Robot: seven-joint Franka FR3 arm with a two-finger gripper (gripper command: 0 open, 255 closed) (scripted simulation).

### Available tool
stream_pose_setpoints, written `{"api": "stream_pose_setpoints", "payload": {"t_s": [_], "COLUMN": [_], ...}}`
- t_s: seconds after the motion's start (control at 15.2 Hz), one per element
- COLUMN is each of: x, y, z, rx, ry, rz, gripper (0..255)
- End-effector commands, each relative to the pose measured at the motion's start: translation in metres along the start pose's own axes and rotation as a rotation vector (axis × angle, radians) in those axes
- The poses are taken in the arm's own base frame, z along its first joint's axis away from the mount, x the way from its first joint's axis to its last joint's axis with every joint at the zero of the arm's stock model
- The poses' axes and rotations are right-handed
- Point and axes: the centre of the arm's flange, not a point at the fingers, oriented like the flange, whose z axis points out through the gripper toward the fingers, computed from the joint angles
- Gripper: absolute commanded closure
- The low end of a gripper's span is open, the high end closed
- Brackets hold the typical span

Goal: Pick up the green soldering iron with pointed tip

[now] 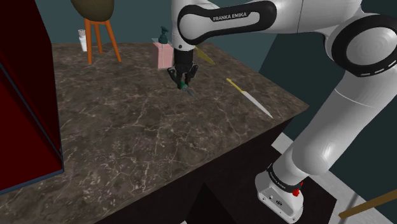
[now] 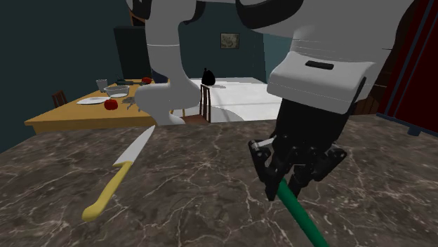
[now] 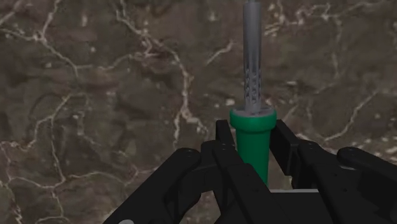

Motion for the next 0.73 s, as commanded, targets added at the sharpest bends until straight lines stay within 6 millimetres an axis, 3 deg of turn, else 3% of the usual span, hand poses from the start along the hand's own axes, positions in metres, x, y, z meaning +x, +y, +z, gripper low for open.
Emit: {"api": "stream_pose_setpoints", "payload": {"t_s": [0.0, 0.66], "x": [-0.001, -0.005], "y": [0.000, 0.005], "z": [-0.007, -0.060], "rx": [0.000, 0.000], "ry": [-0.001, -0.001], "rz": [-0.001, -0.001], "gripper": [255, 255]}}
